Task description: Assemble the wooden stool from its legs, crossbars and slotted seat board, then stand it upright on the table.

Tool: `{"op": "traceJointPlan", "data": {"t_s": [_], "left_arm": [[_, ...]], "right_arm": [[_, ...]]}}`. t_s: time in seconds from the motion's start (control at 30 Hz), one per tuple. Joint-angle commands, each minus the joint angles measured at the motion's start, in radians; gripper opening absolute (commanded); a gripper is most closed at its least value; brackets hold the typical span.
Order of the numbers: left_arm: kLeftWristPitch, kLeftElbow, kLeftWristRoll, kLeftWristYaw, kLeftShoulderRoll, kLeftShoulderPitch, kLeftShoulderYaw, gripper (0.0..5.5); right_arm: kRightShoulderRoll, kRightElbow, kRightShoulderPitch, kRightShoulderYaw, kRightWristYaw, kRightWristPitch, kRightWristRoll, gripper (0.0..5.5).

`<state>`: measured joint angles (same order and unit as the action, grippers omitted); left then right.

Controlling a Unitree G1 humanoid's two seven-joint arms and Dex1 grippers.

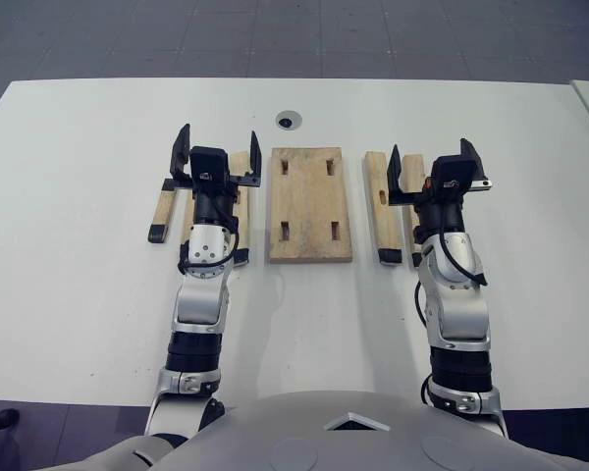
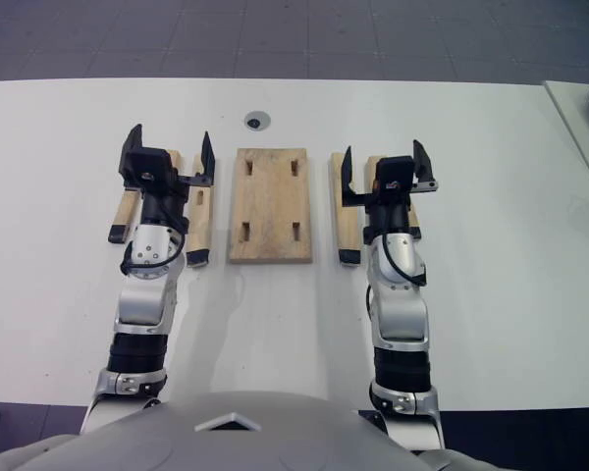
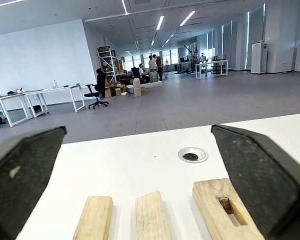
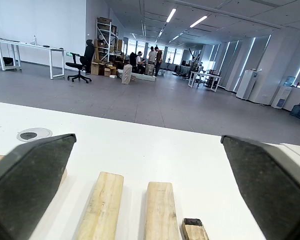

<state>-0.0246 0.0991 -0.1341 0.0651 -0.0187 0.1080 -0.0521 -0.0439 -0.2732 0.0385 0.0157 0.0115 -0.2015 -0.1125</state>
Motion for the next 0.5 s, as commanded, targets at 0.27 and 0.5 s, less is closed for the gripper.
{"op": "traceJointPlan", "data": {"t_s": [0.27, 0.5], "left_arm": [[0.007, 0.001, -0.008, 0.002, -0.001, -0.01, -0.003, 5.38], [0.006, 0.005, -0.008, 0.0, -0.002, -0.013, -0.005, 5.38]], "right_arm": [[-0.013, 0.006, -0.006, 0.027, 0.0, -0.036, 0.017, 5.39], [-0.017, 0.001, -0.008, 0.022, 0.006, -0.031, 0.011, 5.39]]}}
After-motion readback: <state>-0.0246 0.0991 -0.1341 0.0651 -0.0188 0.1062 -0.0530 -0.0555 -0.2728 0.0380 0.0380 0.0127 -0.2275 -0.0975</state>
